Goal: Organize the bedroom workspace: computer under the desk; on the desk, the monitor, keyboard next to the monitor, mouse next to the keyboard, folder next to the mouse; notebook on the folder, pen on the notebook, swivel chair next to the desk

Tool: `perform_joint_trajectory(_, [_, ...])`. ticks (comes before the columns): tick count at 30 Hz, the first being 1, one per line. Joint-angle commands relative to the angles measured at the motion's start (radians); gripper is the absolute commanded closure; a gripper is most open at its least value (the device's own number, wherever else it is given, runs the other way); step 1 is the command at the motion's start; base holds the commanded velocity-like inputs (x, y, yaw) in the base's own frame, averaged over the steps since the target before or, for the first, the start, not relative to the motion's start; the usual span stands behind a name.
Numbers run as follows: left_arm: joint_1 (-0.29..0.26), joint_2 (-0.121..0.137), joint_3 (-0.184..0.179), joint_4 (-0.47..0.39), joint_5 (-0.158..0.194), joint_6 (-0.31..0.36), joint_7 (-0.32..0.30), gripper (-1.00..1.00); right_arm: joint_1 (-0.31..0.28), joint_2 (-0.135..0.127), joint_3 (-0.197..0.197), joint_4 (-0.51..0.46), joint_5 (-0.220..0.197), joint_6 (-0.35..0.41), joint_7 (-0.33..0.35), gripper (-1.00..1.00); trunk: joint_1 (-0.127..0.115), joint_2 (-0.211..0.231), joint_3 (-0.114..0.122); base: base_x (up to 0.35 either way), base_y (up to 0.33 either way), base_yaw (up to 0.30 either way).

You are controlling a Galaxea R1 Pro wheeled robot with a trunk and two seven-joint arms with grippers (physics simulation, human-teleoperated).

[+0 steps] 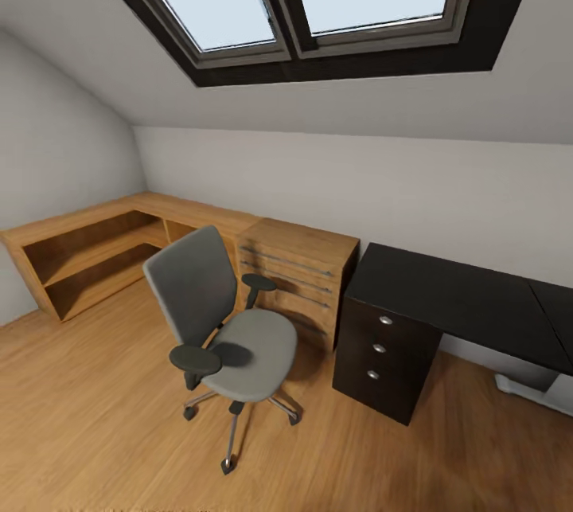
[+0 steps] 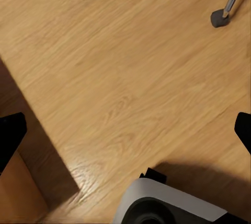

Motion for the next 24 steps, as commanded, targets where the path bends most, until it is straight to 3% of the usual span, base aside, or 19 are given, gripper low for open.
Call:
perform_joint_trajectory(1, [-0.001, -0.001, -0.009, 0.000, -0.001, 0.000, 0.010, -1.00, -0.001, 0.001, 0.009, 0.002, -0.004, -0.002, -0.005, -1.00, 0.000, -0.001, -0.001, 0.000, 0.000, 0.284])
perform_joint_trajectory(8, [-0.001, 0.002, -0.005, -0.001, 0.002, 0.090, 0.012, -1.00, -0.001, 0.001, 0.010, 0.002, -0.002, 0.051, -0.005, -1.00, 0.000, -0.001, -0.001, 0.000, 0.000, 0.284])
perform_joint_trajectory(24, [-0.001, 0.000, -0.009, -0.001, 0.000, 0.094, 0.011, -1.00, -0.001, -0.001, 0.009, 0.002, -0.003, 0.031, -0.007, -1.00, 0.000, -0.001, -0.001, 0.000, 0.000, 0.284])
